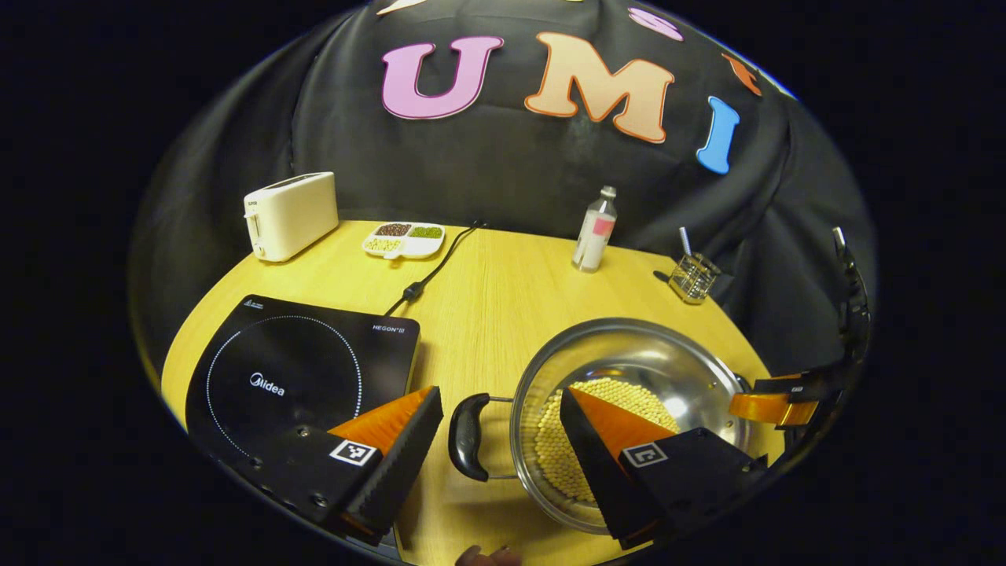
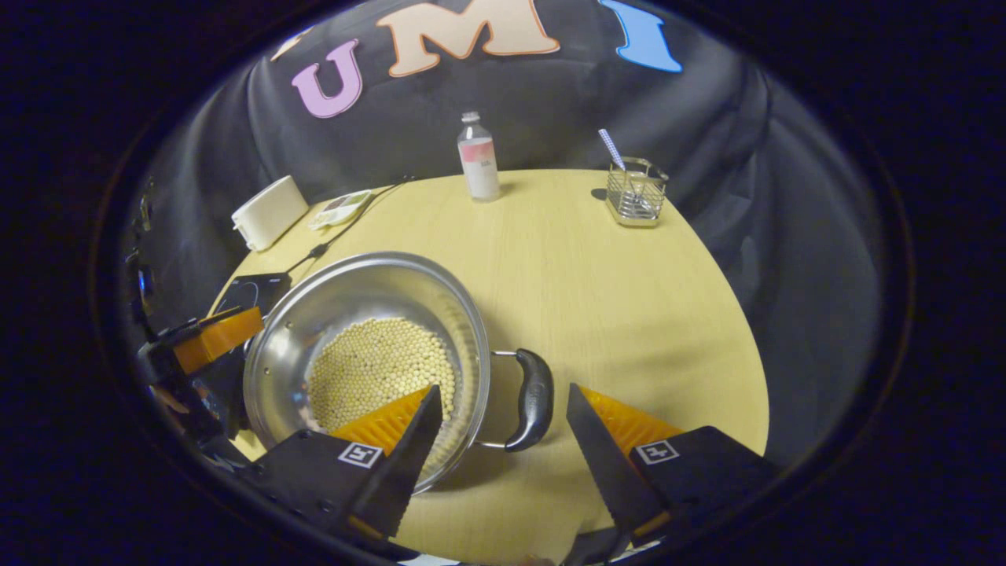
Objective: First push the handle of the pot to place it horizontally, then grasp the pot with both hands and set it on the induction cooktop.
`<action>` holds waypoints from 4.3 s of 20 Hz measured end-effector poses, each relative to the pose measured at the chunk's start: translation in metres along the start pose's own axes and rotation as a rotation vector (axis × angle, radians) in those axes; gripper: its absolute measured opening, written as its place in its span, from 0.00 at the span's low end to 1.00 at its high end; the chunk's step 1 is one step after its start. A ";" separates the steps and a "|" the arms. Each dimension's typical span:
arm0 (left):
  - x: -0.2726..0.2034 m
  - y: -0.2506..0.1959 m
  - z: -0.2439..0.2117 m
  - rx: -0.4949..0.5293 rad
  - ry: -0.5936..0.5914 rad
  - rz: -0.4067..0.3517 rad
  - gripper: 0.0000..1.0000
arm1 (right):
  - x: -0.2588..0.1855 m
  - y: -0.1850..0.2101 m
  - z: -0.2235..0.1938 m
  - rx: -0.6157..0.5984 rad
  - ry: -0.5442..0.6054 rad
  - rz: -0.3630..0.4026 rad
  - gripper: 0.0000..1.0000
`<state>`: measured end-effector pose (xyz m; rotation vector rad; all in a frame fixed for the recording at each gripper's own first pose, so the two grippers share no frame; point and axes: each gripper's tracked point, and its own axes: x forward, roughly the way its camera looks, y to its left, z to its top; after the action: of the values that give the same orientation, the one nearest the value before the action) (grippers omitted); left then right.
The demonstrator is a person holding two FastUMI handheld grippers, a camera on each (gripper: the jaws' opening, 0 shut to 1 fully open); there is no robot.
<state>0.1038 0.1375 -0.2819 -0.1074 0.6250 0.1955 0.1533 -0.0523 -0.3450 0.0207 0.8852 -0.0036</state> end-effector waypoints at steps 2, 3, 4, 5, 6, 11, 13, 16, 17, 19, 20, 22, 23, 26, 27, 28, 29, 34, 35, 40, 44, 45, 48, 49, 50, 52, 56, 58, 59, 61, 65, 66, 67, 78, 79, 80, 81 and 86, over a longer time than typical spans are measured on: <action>0.008 0.004 -0.008 -0.003 0.029 0.008 0.98 | 0.008 0.000 0.000 0.002 0.003 -0.007 0.96; 0.013 0.007 -0.013 -0.008 0.046 0.008 0.98 | 0.011 0.000 -0.002 0.002 0.010 -0.007 0.96; 0.018 0.010 -0.017 -0.012 0.056 0.012 0.98 | 0.015 0.000 -0.003 -0.001 0.014 -0.011 0.96; 0.020 0.011 -0.020 -0.017 0.067 0.015 0.98 | 0.018 -0.001 -0.005 -0.005 0.022 -0.015 0.96; 0.022 0.013 -0.022 -0.022 0.073 0.017 0.98 | 0.022 0.000 -0.006 -0.004 0.028 -0.013 0.96; 0.032 0.011 -0.038 -0.034 0.135 0.011 0.98 | 0.036 0.003 -0.018 0.005 0.071 -0.012 0.96; 0.033 0.008 -0.038 -0.016 0.134 0.006 0.96 | 0.040 0.005 -0.019 0.013 0.079 -0.008 1.00; 0.034 0.009 -0.039 0.006 0.138 0.014 0.95 | 0.042 0.005 -0.019 0.013 0.077 -0.010 0.91; 0.035 0.010 -0.038 0.008 0.138 0.014 0.95 | 0.042 0.004 -0.019 0.011 0.080 -0.011 0.84; 0.035 0.011 -0.037 0.014 0.134 0.018 0.95 | 0.044 0.003 -0.021 0.010 0.086 -0.012 0.75; 0.036 0.012 -0.038 0.017 0.137 0.020 0.95 | 0.045 0.002 -0.021 0.011 0.085 -0.015 0.75; 0.037 0.010 -0.041 0.011 0.149 0.015 0.93 | 0.047 0.001 -0.019 0.026 0.088 -0.012 0.75; 0.039 0.008 -0.040 0.007 0.144 0.012 0.87 | 0.045 0.001 -0.018 0.042 0.092 -0.004 0.75; 0.038 0.008 -0.040 0.021 0.150 0.022 0.77 | 0.048 0.001 -0.018 0.069 0.093 -0.001 0.68; 0.039 0.009 -0.040 0.024 0.151 0.024 0.76 | 0.048 0.000 -0.018 0.064 0.088 -0.004 0.67; 0.039 0.009 -0.040 0.023 0.150 0.023 0.76 | 0.048 0.000 -0.018 0.058 0.087 -0.007 0.66; 0.039 0.009 -0.039 0.017 0.147 0.021 0.76 | 0.048 0.000 -0.018 0.062 0.084 -0.009 0.67; 0.038 0.007 -0.038 -0.003 0.149 -0.008 0.70 | 0.048 0.001 -0.016 0.048 0.078 -0.020 0.60; 0.037 0.007 -0.038 -0.004 0.153 -0.010 0.68 | 0.048 0.001 -0.016 0.051 0.077 -0.023 0.60; 0.039 0.008 -0.039 -0.002 0.167 -0.014 0.66 | 0.046 0.000 -0.015 0.047 0.071 -0.045 0.60; 0.035 0.004 -0.044 -0.027 0.191 -0.012 0.66 | 0.045 -0.002 -0.012 0.044 0.063 -0.056 0.60; 0.032 0.003 -0.043 -0.030 0.190 -0.007 0.69 | 0.042 -0.001 -0.011 0.048 0.064 -0.055 0.59; 0.026 -0.003 -0.039 -0.025 0.172 0.003 0.69 | 0.040 -0.004 -0.007 0.044 0.054 -0.043 0.59; 0.023 -0.004 -0.038 -0.025 0.171 0.011 0.69 | 0.039 -0.005 -0.006 0.045 0.055 -0.038 0.54; 0.020 -0.005 -0.037 -0.023 0.167 0.019 0.68 | 0.036 -0.006 -0.006 0.048 0.058 -0.033 0.54; 0.014 -0.005 -0.032 -0.016 0.154 0.031 0.67 | 0.029 -0.010 -0.006 0.044 0.052 -0.019 0.54; 0.004 -0.002 -0.026 -0.028 0.154 0.035 0.68 | 0.016 -0.003 0.000 0.037 0.047 -0.017 0.54; -0.002 0.003 -0.021 -0.030 0.162 0.030 0.68 | 0.009 0.005 0.003 0.040 0.053 -0.021 0.54; -0.006 0.007 -0.017 -0.025 0.165 0.028 0.68 | 0.006 0.011 0.005 0.043 0.054 -0.023 0.54; -0.012 0.021 -0.009 -0.022 0.164 0.018 0.68 | -0.003 0.025 0.007 0.050 0.050 -0.032 0.54; -0.022 0.060 0.002 -0.012 0.205 -0.017 0.66 | -0.014 0.069 0.007 0.076 0.055 -0.060 0.59; -0.026 0.073 0.007 -0.004 0.203 -0.020 0.66 | -0.016 0.084 0.007 0.083 0.057 -0.060 0.54; -0.028 0.087 0.012 0.004 0.198 -0.020 0.66 | -0.018 0.099 0.009 0.085 0.056 -0.059 0.59; -0.053 0.237 0.034 -0.037 0.193 0.003 0.66 | -0.011 0.257 0.022 0.055 0.049 -0.039 0.60; -0.053 0.249 0.033 -0.036 0.194 0.008 0.66 | -0.008 0.269 0.021 0.053 0.052 -0.036 0.59; -0.053 0.260 0.032 -0.037 0.196 0.013 0.66 | -0.005 0.280 0.020 0.051 0.057 -0.032 0.59; -0.053 0.271 0.032 -0.040 0.199 0.021 0.66 | 0.000 0.291 0.019 0.048 0.062 -0.026 0.59; -0.051 0.312 0.035 -0.036 0.195 0.056 0.66 | 0.022 0.333 0.019 0.043 0.077 0.000 0.60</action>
<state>0.0168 0.4403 -0.2360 -0.1451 0.8197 0.2520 0.1859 0.2800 -0.3442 0.0612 0.9621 -0.0219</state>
